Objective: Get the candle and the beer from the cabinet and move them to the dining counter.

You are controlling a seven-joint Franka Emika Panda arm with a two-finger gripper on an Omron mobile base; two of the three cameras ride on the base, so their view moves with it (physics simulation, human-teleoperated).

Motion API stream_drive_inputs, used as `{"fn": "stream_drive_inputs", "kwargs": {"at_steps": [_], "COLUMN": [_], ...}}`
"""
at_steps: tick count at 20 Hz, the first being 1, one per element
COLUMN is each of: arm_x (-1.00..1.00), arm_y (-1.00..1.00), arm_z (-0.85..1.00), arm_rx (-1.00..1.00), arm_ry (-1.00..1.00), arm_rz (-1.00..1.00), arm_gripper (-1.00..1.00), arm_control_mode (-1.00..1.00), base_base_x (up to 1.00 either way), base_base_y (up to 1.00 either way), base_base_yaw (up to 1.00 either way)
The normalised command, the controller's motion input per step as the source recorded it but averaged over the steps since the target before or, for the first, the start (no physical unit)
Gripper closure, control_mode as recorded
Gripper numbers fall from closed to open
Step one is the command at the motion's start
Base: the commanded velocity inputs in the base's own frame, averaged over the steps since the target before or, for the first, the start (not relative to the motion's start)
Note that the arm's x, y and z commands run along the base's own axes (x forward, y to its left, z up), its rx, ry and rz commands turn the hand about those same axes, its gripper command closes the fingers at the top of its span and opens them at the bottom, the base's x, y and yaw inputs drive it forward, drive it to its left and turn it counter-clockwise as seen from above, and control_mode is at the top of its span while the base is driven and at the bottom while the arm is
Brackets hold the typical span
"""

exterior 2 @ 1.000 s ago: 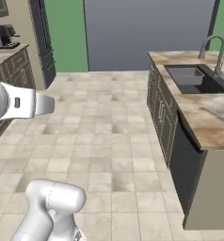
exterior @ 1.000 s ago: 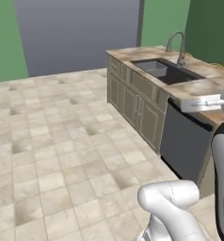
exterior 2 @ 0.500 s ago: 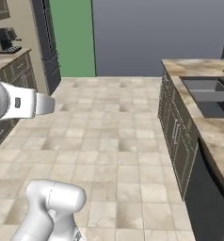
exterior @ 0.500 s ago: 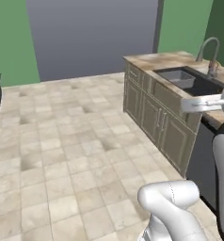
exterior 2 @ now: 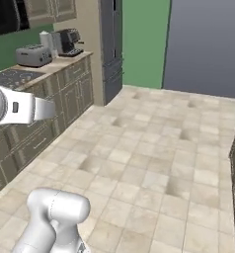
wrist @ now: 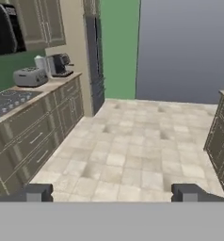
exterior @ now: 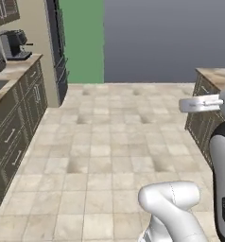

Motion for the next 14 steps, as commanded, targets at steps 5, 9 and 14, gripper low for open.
{"fn": "stream_drive_inputs", "kwargs": {"at_steps": [5, 9, 14], "arm_x": [0.0, 0.0, 0.0], "arm_y": [0.0, 0.0, 0.0], "arm_z": [0.0, 0.0, 0.0], "arm_rx": [0.0, 0.0, 0.0], "arm_ry": [0.0, 0.0, 0.0], "arm_rz": [0.0, 0.0, 0.0], "arm_gripper": [-1.0, -1.0, -1.0], "arm_control_mode": [1.0, 1.0, 1.0], "base_base_x": [0.72, 0.67, 0.66], "base_base_y": [0.13, 0.1, 0.08], "base_base_yaw": [0.72, 0.75, 0.76]}}
